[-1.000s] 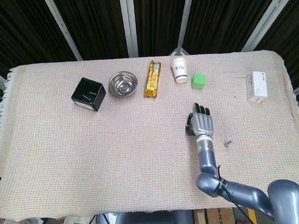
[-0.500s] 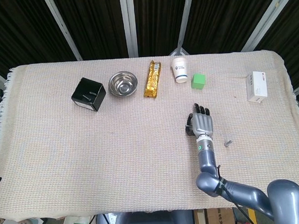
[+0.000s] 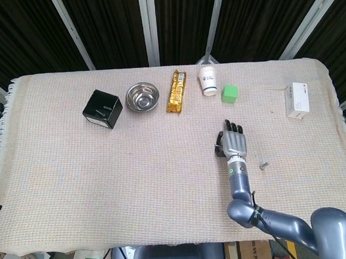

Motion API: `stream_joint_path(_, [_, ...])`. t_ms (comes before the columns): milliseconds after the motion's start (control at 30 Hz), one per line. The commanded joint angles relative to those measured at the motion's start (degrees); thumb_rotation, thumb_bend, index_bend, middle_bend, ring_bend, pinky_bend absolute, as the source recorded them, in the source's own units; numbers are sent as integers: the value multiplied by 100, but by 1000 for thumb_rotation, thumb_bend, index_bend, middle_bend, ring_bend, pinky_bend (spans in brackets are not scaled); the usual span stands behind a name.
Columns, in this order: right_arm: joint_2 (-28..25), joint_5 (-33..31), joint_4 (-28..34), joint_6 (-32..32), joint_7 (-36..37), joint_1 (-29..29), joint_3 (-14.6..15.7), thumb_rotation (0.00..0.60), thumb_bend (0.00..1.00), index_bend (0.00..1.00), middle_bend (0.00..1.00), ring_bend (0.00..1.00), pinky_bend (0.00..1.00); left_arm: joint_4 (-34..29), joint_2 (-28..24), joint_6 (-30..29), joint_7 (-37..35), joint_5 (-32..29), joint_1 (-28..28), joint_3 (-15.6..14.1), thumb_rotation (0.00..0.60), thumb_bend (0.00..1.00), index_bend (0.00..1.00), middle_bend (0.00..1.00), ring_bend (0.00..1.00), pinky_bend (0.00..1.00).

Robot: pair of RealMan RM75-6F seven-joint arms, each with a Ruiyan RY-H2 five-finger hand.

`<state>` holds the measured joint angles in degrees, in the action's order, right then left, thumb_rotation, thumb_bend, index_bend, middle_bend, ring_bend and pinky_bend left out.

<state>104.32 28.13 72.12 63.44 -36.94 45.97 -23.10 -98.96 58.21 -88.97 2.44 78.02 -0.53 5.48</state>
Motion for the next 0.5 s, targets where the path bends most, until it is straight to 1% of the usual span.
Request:
stream_joint_path(33, [-41, 58, 95, 11, 70, -14, -33, 600, 381, 613, 0, 0, 0, 0, -1, 2, 0, -2, 0, 0, 600, 42, 133, 108, 10, 9])
stream_joint_path(300, [-212, 184, 442, 82, 242, -88, -94, 600, 381, 612, 0, 0, 0, -4, -7, -4, -9, 13, -4, -7, 600, 42, 136, 108, 9, 9])
stream_joint_path(500, [-315, 188, 580, 91, 360, -126, -160, 600, 381, 612, 0, 0, 0, -4, -8, -13, -19, 10, -10, -5, 600, 42, 136, 108, 9, 9])
